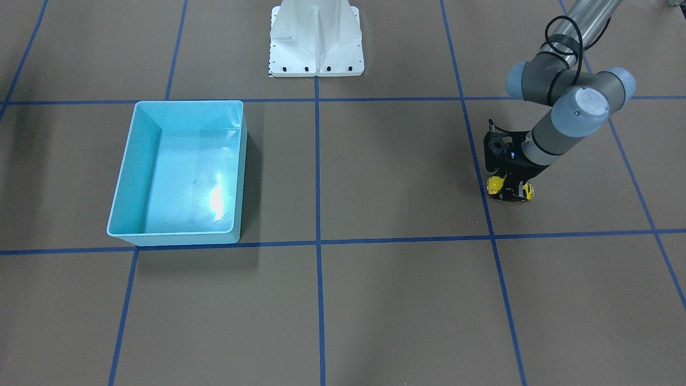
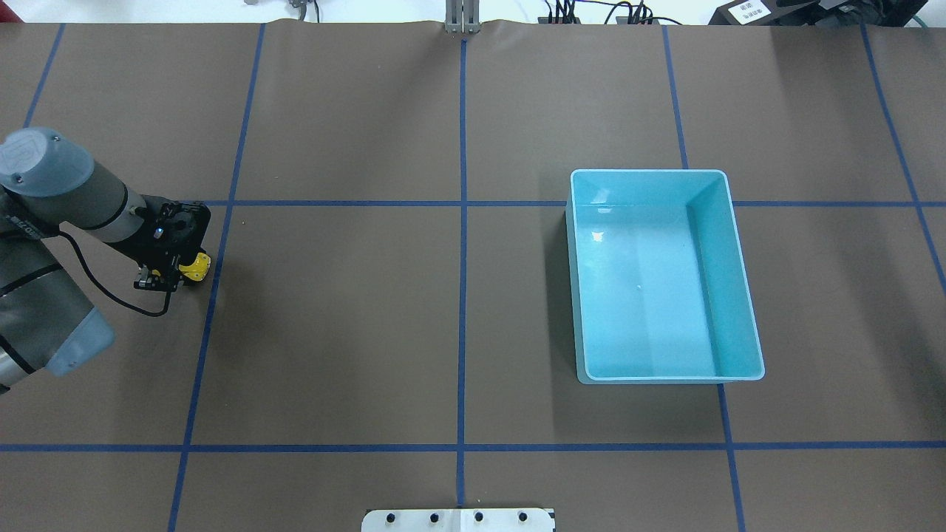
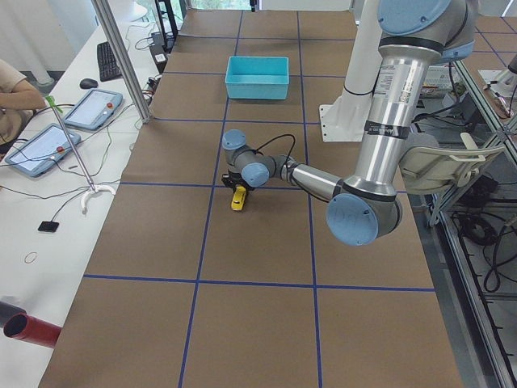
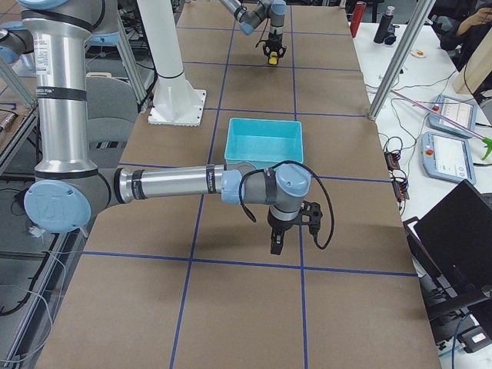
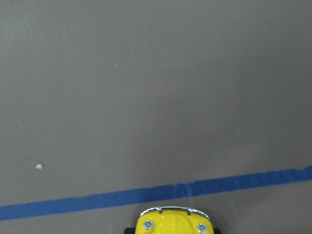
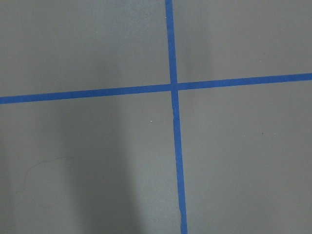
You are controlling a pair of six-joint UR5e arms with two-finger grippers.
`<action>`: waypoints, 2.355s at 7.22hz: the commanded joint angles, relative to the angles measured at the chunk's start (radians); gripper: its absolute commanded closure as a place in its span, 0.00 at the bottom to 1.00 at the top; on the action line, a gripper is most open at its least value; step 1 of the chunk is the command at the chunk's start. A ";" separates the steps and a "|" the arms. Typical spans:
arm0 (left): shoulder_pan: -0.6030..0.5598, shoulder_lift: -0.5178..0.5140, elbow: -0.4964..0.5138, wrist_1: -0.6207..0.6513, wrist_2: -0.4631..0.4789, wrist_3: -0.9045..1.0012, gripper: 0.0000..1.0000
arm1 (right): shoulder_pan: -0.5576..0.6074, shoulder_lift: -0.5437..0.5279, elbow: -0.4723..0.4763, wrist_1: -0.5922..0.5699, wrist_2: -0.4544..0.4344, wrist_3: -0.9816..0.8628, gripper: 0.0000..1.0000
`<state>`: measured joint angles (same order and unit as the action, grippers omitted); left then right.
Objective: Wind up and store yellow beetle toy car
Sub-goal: 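Pull the car back toward the robot with the left gripper, then release the car so it rolls toward the bin, raise left gripper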
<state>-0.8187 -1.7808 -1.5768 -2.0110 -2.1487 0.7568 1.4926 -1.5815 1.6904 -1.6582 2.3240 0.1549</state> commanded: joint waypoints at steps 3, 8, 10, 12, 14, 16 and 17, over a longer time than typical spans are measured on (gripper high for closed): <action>-0.007 0.012 0.001 -0.003 -0.002 0.010 1.00 | 0.000 0.000 -0.002 0.000 0.000 0.000 0.00; -0.023 0.012 0.006 -0.003 0.000 0.006 0.00 | 0.000 0.000 -0.002 0.000 -0.002 0.000 0.00; -0.027 0.012 0.006 -0.003 0.001 0.006 0.00 | 0.000 0.000 -0.002 0.002 -0.002 0.000 0.00; -0.054 0.012 0.014 0.008 0.000 0.001 0.00 | 0.000 0.000 -0.002 0.000 0.000 0.000 0.00; -0.114 0.012 0.003 0.107 -0.028 -0.159 0.00 | 0.000 0.000 -0.002 0.000 0.000 0.000 0.00; -0.173 0.005 0.001 0.162 -0.049 -0.473 0.00 | -0.003 0.000 -0.003 0.002 0.000 0.000 0.00; -0.218 0.001 0.000 0.187 -0.051 -0.626 0.00 | -0.003 0.003 0.000 0.002 0.005 0.002 0.00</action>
<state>-0.9888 -1.7757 -1.5753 -1.8528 -2.1955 0.3116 1.4903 -1.5808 1.6885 -1.6569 2.3251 0.1552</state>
